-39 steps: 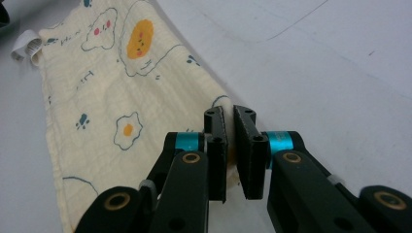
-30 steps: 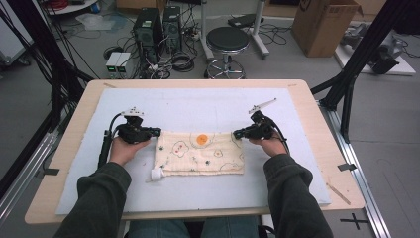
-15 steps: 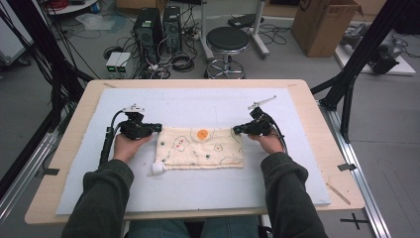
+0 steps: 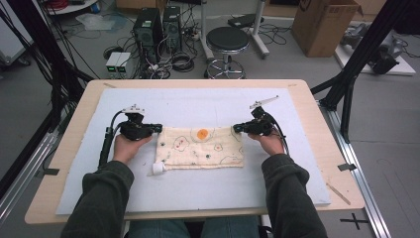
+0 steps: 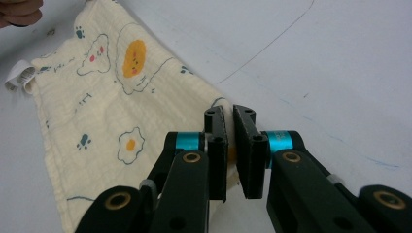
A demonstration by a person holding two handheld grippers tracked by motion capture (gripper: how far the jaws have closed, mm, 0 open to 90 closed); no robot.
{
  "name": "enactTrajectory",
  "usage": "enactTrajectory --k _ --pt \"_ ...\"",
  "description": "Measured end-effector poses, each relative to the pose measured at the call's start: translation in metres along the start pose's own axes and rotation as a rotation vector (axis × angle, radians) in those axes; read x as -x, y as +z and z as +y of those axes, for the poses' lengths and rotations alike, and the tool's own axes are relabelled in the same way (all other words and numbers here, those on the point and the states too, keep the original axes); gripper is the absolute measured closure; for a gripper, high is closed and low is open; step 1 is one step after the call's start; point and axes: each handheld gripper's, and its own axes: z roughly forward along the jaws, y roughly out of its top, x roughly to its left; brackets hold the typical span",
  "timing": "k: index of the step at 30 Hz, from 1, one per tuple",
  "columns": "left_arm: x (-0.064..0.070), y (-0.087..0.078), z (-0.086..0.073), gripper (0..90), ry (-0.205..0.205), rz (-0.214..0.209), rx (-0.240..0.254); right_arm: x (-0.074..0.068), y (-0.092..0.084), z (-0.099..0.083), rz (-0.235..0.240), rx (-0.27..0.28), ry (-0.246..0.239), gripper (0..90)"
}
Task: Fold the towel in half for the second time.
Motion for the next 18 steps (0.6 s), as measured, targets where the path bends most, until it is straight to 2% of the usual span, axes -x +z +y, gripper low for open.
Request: enactTrajectory --k 9,12,18 --pt "0.0 -0.002 0.0 85.2 0.002 -0.008 0.002 -0.001 -0.001 0.0 -0.001 0.001 -0.001 84.2" --pt "0.002 -0.005 0.0 85.2 0.001 -0.016 0.017 -0.003 -0.003 0.0 0.001 0.002 -0.001 84.3" --pt "0.006 -0.011 -0.005 85.2 0.016 -0.023 0.028 -0.009 -0.007 0.001 0.006 0.009 -0.024 84.2"
